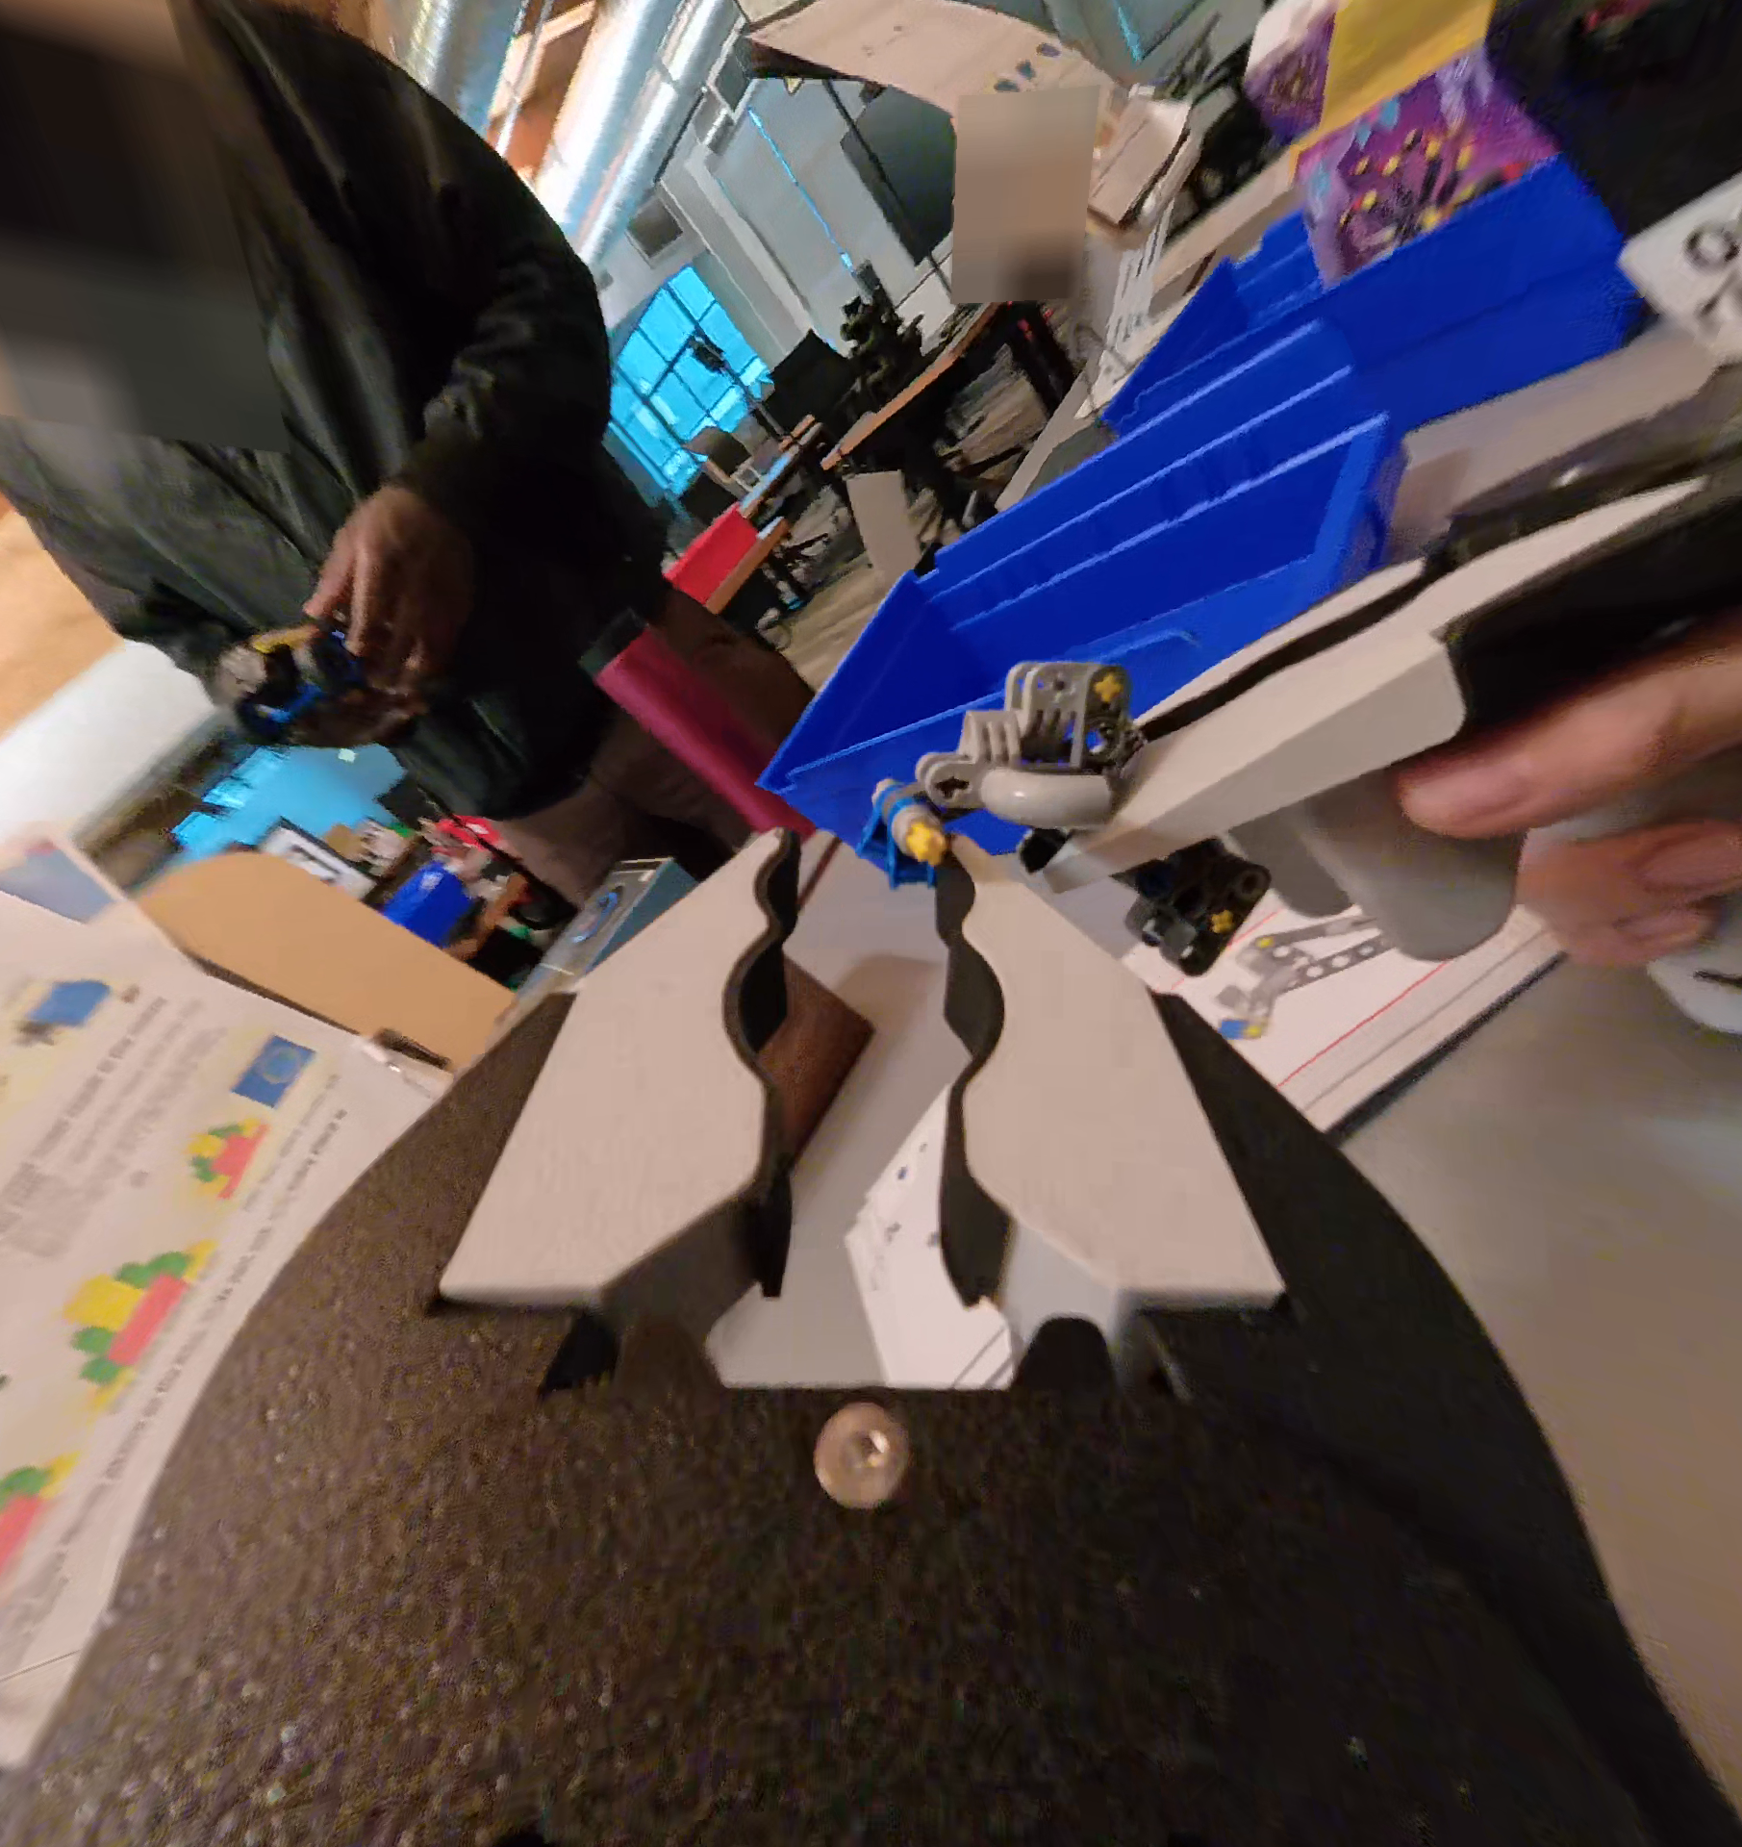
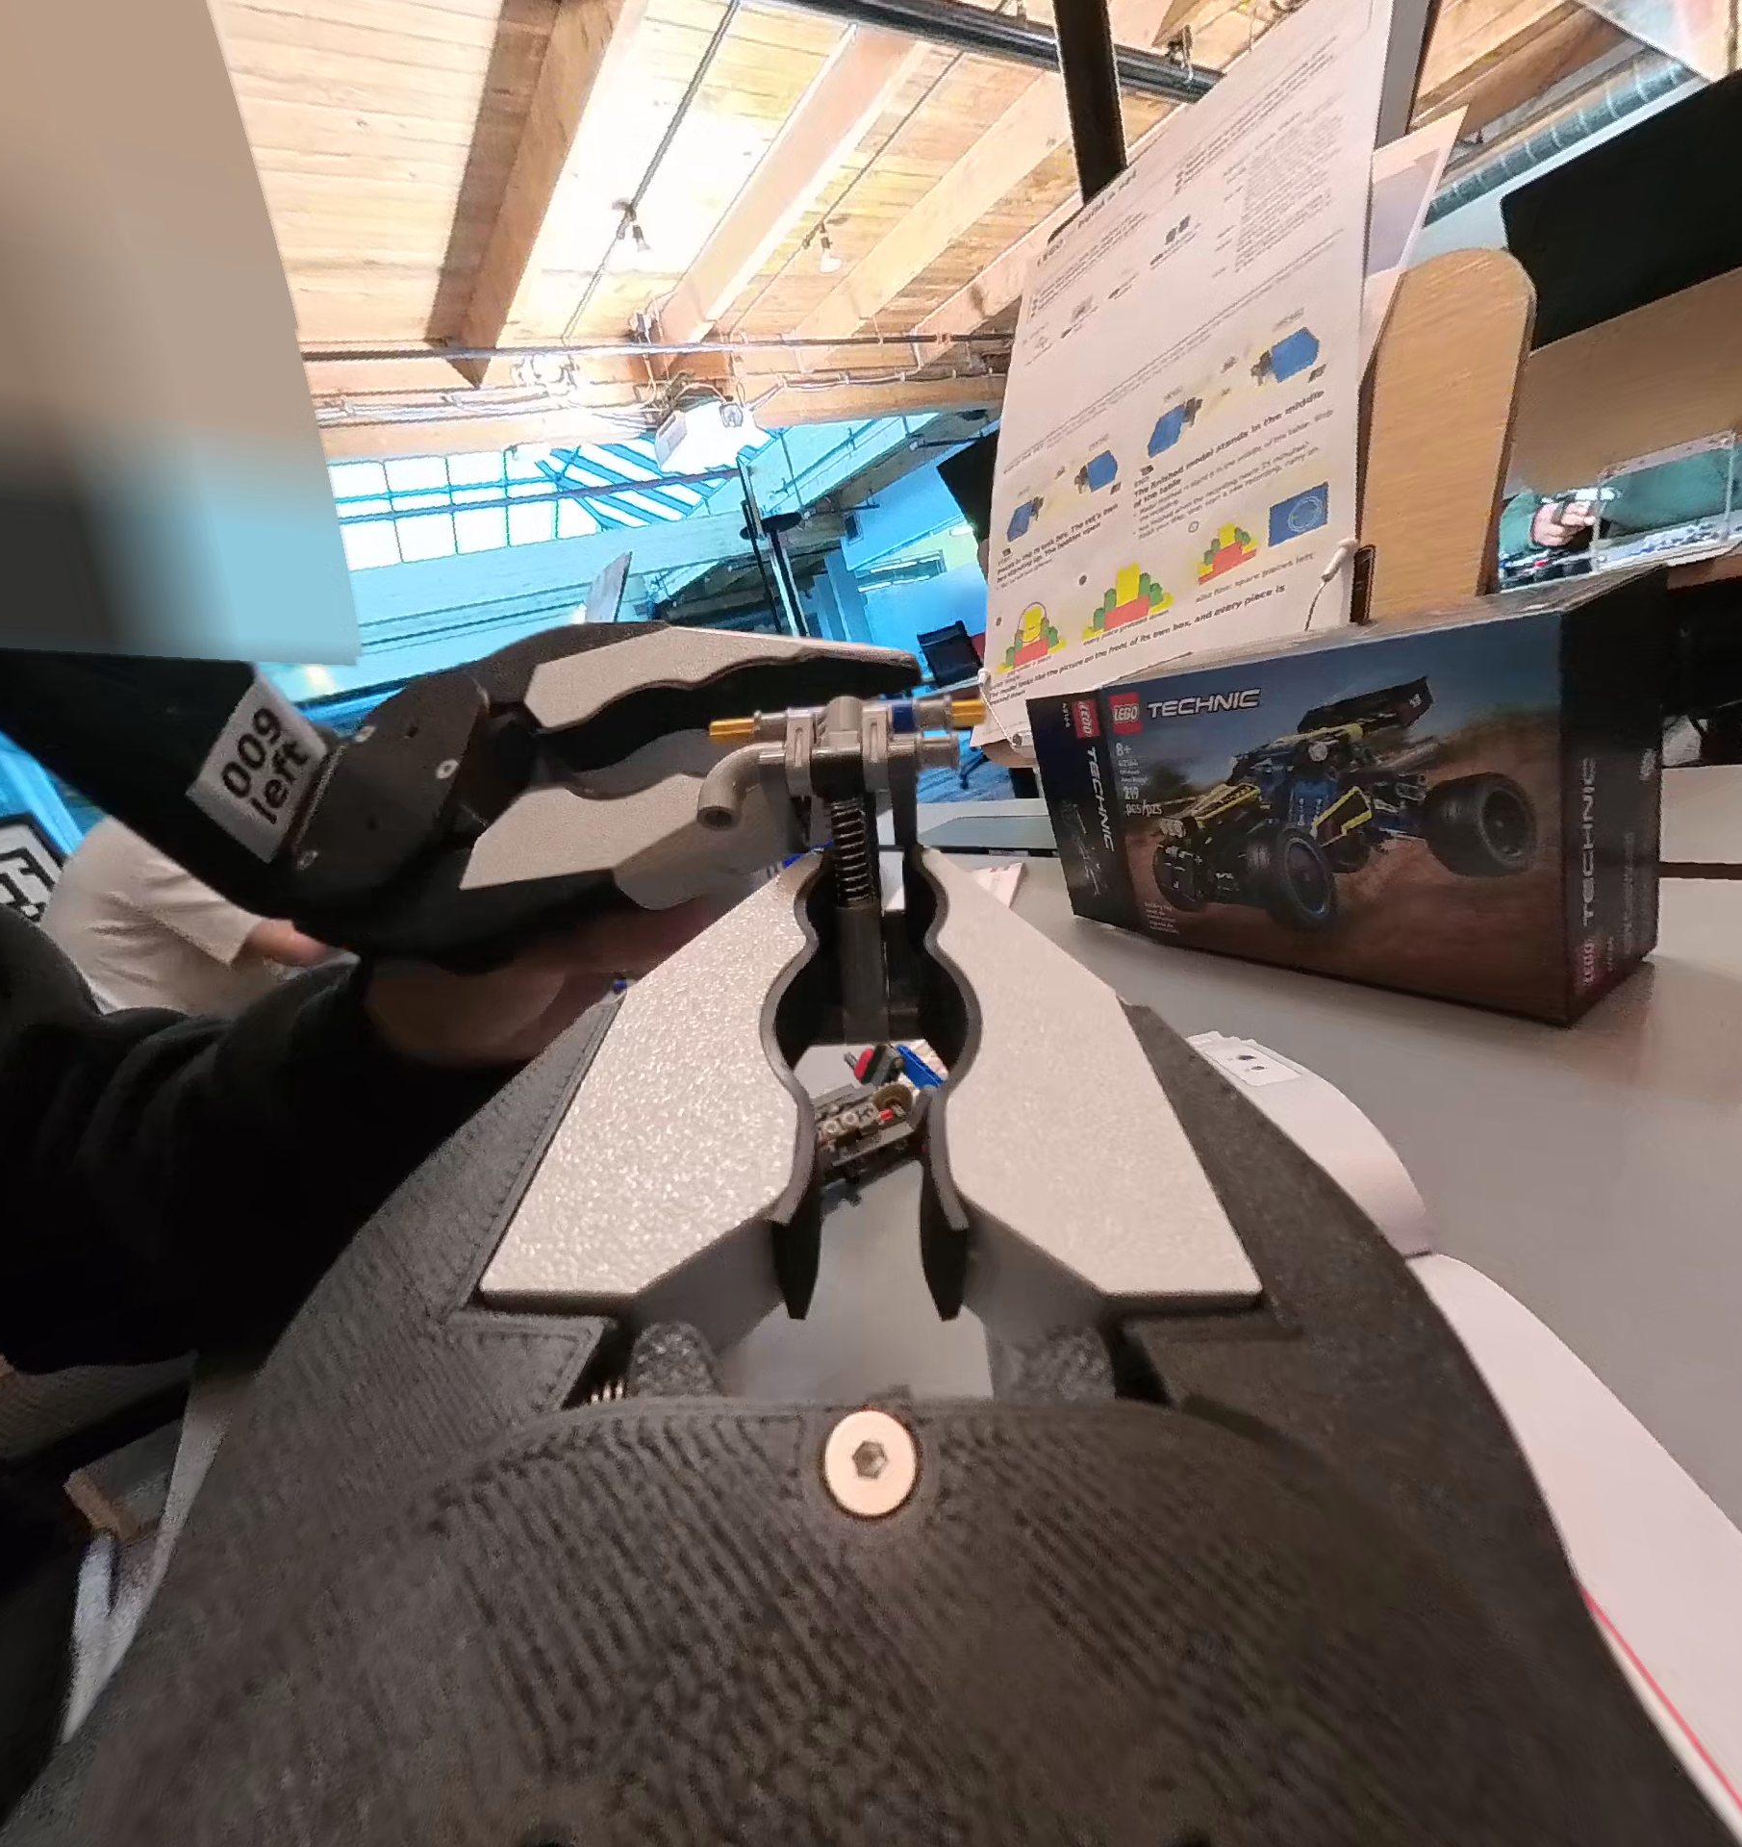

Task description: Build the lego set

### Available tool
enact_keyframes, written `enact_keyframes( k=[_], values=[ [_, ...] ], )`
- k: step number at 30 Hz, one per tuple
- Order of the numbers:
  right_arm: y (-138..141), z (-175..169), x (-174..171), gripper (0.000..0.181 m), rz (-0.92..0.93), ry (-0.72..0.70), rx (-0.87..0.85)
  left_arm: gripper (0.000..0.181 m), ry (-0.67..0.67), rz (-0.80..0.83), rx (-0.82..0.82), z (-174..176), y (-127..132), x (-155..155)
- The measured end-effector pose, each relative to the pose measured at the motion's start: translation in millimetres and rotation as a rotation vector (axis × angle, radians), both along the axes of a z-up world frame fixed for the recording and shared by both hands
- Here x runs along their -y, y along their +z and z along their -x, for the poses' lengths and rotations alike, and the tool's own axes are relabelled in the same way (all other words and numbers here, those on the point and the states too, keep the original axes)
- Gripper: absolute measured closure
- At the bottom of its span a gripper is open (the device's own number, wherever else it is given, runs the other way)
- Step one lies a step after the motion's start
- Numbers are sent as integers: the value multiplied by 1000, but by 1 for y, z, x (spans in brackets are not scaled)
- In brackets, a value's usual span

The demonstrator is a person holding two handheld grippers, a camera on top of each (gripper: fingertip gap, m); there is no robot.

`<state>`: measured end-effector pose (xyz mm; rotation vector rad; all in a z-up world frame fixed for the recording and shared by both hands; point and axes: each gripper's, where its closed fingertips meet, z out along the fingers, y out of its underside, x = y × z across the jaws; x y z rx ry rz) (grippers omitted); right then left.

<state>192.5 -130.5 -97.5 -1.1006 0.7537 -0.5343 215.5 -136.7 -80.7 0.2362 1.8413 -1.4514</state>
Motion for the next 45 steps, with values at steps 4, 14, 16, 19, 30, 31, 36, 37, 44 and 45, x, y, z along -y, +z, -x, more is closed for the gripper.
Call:
enact_keyframes(
  k=[4, 14, 16, 19, 30, 31, 36, 37, 44, 45],
  values=[
    [-1, 0, -1, 171, 42, -28, 18, 162, 54, -20, 139, -1, 2, -2],
    [-5, 4, -2, 171, 195, -49, 78, 152, 98, -30, 247, -9, 3, -5],
    [-6, 3, -2, 171, 225, -66, 79, 152, 92, -26, 238, -9, 3, -5],
    [-5, 2, -2, 171, 238, -76, 81, 152, 100, -20, 235, -10, 5, -6],
    [-8, 0, 7, 171, 360, -132, 43, 151, 125, -22, 313, -12, 6, -7],
    [-8, 0, 7, 171, 353, -127, 32, 151, 123, -19, 317, -12, 6, -7],
    [-14, -1, 7, 171, 353, -90, -52, 150, 118, -31, 308, -14, -2, -5],
    [-16, -1, 7, 171, 361, -89, -66, 150, 123, -33, 304, -15, -4, -4],
    [-24, -3, 13, 171, 375, -91, -152, 148, 127, -45, 277, -19, -10, -4],
    [-26, -3, 12, 171, 376, -88, -160, 148, 126, -49, 270, -20, -12, -3]
  ],
)
